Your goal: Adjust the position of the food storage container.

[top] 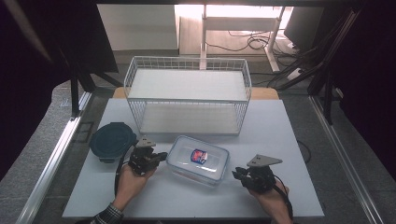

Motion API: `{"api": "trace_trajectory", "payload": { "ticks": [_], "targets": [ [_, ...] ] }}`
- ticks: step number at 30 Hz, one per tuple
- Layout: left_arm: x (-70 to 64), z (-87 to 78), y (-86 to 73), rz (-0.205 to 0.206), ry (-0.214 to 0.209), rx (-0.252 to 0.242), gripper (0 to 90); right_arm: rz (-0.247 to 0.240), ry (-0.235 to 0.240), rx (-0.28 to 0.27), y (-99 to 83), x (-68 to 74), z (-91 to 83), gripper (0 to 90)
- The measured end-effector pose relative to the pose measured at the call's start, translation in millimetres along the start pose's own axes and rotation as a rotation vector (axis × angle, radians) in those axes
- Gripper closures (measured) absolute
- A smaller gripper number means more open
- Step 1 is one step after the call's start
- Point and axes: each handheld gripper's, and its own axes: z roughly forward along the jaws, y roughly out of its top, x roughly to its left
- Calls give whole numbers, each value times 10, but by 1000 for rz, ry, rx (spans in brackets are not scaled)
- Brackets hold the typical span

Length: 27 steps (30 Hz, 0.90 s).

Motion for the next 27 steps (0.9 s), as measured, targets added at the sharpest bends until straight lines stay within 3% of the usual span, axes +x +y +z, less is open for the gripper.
{"api": "trace_trajectory", "payload": {
  "ticks": [1,2,4,5,6,9,11,14,15,18,20,27],
  "targets": [
    [-58,4,-51,1,-48,10,900,-1,-20,14,28,-47,49,785],
    [-82,7,-66,8,-67,15,900,6,-31,20,44,-76,65,801],
    [-90,10,-67,21,-64,13,900,8,-50,27,58,-111,86,804],
    [-49,45,-31,14,-29,10,900,34,-43,22,83,-191,122,811],
    [-49,45,-31,14,-29,10,900,34,-43,22,83,-191,122,811],
    [90,199,41,-2,-11,16,900,46,-53,34,135,-275,211,836],
    [95,263,38,3,-29,36,900,46,-37,32,146,-302,251,844],
    [56,275,17,19,-18,49,900,58,0,24,155,-318,285,850],
    [46,227,-2,14,-36,48,900,47,1,40,168,-315,330,851],
    [29,171,-50,18,-19,54,900,46,19,48,173,-300,388,859],
    [35,83,-129,-4,-23,57,900,31,33,51,203,-249,434,869],
    [-21,-101,-309,-23,-23,63,900,16,43,55,269,-152,540,870]
  ]
}}
